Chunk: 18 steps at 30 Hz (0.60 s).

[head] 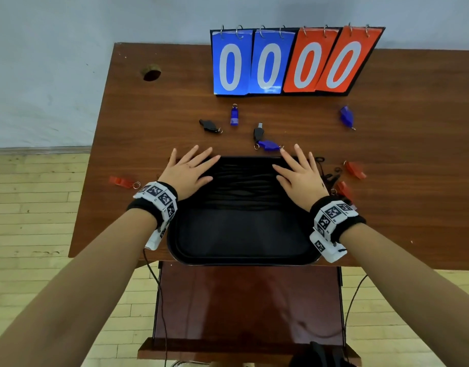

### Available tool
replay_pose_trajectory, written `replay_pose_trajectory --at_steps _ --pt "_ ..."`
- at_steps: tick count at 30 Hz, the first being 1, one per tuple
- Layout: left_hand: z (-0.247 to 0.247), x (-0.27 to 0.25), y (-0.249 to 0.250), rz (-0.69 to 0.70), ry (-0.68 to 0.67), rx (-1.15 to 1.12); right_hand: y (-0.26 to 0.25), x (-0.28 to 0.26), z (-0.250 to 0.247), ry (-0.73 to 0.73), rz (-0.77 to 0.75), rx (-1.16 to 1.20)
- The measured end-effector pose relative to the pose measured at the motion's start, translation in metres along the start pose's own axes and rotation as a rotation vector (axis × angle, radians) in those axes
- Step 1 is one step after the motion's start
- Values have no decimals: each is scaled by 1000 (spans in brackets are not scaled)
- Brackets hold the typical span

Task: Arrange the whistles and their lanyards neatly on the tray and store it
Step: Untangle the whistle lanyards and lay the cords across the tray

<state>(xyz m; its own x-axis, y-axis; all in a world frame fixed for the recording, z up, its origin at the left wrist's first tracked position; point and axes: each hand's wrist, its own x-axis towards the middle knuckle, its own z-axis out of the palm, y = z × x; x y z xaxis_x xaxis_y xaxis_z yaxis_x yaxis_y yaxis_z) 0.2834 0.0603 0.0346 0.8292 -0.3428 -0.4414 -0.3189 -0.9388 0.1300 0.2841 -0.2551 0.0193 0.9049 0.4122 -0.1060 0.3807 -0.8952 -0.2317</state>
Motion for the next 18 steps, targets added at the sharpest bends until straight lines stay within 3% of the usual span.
replay_pose_trajectory --at_steps 7,10,15,18 --pt "4 -12 5 -46 -65 42 -1 -7 -12 -154 127 14" --pt "-5 -15 17 -66 -10 -34 -5 -11 -26 -121 195 157" --pt "-35 -7 59 45 125 -86 17 -32 -63 108 577 431" --pt "-49 4 97 134 174 -140 44 -47 -78 42 710 504"
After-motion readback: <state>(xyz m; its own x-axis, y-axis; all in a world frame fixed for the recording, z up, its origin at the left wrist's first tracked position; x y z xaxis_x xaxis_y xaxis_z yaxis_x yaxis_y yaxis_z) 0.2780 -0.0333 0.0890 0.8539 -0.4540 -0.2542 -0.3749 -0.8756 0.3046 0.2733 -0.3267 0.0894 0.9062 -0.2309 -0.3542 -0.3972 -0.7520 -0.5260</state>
